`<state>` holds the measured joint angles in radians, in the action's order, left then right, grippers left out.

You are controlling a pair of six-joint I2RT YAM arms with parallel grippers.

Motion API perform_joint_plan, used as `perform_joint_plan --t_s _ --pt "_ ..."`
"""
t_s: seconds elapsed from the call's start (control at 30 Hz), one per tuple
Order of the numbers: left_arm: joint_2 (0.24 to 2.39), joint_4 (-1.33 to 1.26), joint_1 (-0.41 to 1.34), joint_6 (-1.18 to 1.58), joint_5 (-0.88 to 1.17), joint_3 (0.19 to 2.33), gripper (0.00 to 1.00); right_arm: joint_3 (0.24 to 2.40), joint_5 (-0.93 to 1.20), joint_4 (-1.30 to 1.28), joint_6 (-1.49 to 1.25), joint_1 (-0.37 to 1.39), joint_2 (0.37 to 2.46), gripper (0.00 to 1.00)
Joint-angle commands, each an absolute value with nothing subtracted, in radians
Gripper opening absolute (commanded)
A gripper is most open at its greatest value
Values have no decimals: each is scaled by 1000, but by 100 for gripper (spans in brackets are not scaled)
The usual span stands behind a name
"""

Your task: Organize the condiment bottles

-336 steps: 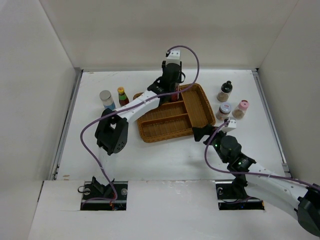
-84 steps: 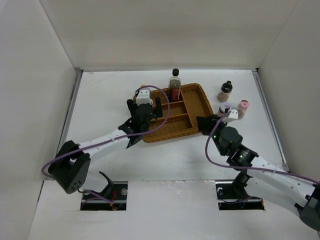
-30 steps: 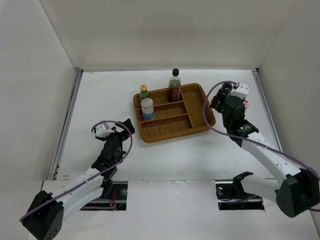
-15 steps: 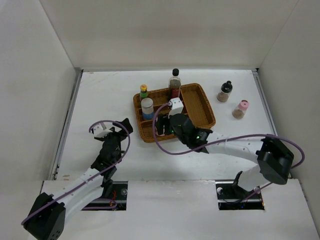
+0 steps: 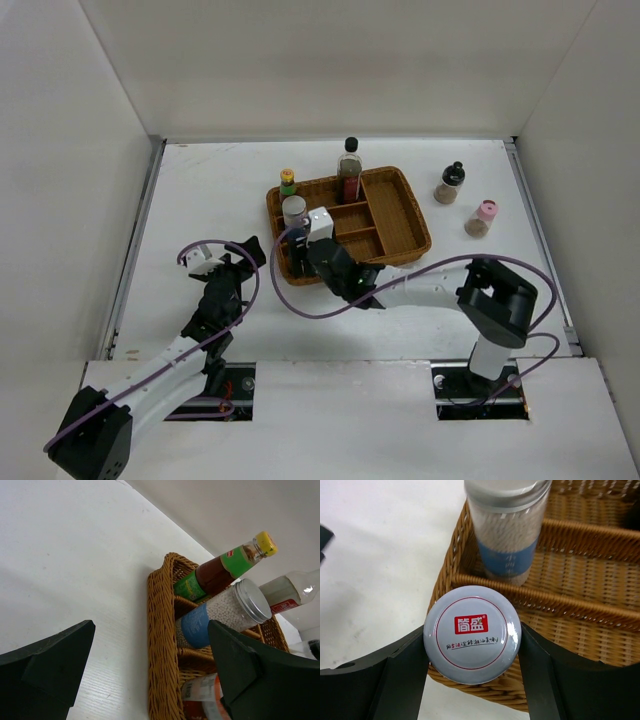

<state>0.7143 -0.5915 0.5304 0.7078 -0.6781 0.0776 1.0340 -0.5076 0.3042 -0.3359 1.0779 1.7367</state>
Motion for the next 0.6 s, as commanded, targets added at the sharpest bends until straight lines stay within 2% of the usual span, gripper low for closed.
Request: perform_joint_plan --t_s 0.0,0.17,0.27,0.4,0.57 --pt "709 -611 522 719 -667 64 100 1106 -569 459 -310 1105 1753 65" --pt "707 -611 522 719 -667 64 100 1106 -571 460 -321 1108 1799 72" --pt "707 -611 521 721 -660 64 100 1098 -571 451 -321 1108 1781 84" --pt "710 -611 519 722 -660 64 100 1051 -555 439 -319 1105 1657 95" --pt "710 -611 518 724 -660 64 100 924 -540 417 -322 997 1429 98"
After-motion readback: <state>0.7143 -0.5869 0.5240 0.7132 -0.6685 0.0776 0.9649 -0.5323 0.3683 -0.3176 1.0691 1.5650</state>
